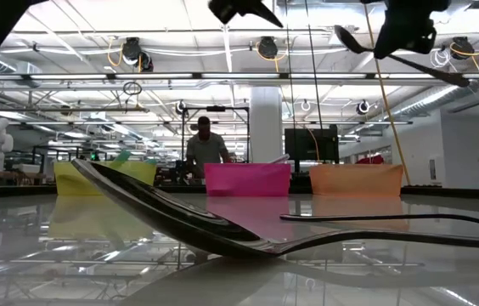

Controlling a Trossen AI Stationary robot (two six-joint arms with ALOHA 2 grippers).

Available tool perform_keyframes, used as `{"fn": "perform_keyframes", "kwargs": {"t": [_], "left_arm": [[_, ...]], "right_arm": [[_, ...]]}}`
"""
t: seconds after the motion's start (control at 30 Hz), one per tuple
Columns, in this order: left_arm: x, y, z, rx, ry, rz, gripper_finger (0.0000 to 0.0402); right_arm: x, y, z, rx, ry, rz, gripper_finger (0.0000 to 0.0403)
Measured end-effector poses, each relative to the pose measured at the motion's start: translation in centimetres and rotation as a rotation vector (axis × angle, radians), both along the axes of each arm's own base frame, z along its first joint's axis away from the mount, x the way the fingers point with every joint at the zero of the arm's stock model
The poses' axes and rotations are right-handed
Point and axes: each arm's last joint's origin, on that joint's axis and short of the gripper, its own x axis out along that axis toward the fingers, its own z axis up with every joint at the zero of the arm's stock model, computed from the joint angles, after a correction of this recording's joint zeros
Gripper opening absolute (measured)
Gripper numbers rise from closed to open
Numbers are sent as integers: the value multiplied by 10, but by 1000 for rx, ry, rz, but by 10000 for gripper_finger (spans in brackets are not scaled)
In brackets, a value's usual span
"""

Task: Sort silverware by color (type)
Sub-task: Put the black spoon into the orange bin

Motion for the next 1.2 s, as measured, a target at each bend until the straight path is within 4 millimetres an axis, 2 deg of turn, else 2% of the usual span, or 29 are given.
{"fn": "perform_keyframes", "kwargs": {"t": [0.33, 0.83, 1.2], "left_arm": [[22, 0, -18, -32, -35, -4, 275], [38, -8, -44, -23, 17, -44, 273], [41, -6, -41, 30, -31, 16, 181]], "right_arm": [[4, -8, 0, -81, -10, 33, 4], [7, -11, 2, -153, -36, 83, 4], [7, -11, 2, -168, -40, 98, 4]]}}
